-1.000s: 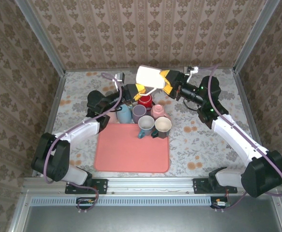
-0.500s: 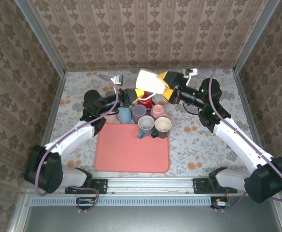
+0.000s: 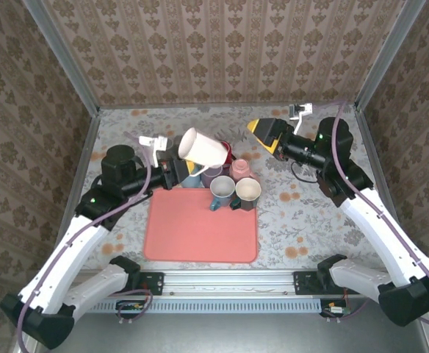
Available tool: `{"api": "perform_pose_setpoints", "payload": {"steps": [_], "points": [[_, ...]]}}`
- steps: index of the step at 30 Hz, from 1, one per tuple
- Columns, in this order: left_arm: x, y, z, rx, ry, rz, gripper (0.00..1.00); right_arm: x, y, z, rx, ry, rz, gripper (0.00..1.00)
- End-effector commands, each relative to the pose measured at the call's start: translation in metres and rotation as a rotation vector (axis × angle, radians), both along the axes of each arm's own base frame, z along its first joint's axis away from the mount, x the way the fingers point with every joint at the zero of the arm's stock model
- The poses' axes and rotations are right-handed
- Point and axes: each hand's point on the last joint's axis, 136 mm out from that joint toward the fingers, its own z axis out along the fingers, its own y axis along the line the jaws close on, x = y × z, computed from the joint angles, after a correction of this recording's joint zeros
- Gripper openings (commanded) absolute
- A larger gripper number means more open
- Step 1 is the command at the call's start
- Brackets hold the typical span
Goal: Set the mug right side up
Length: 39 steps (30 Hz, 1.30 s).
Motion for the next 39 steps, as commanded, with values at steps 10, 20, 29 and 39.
{"api": "perform_pose_setpoints", "payload": {"steps": [10, 20, 29, 39], "points": [[-0.009, 0.054, -0.101, 0.597, -0.083, 0.141, 0.04, -0.021, -0.023, -0.014, -0.221, -0.116, -0.052, 1.00], [0.019, 0.039, -0.147, 0.782, -0.071, 0.202, 0.03, -0.027, -0.022, -0.027, -0.255, -0.146, -0.024, 1.00], [0.040, 0.018, -0.175, 0.779, -0.101, 0.242, 0.10, -0.033, -0.022, -0.033, -0.289, -0.164, -0.003, 1.00], [0.045, 0.006, -0.204, 0.740, -0.047, 0.247, 0.12, -0.037, -0.028, -0.033, -0.320, -0.183, -0.011, 1.00]]}}
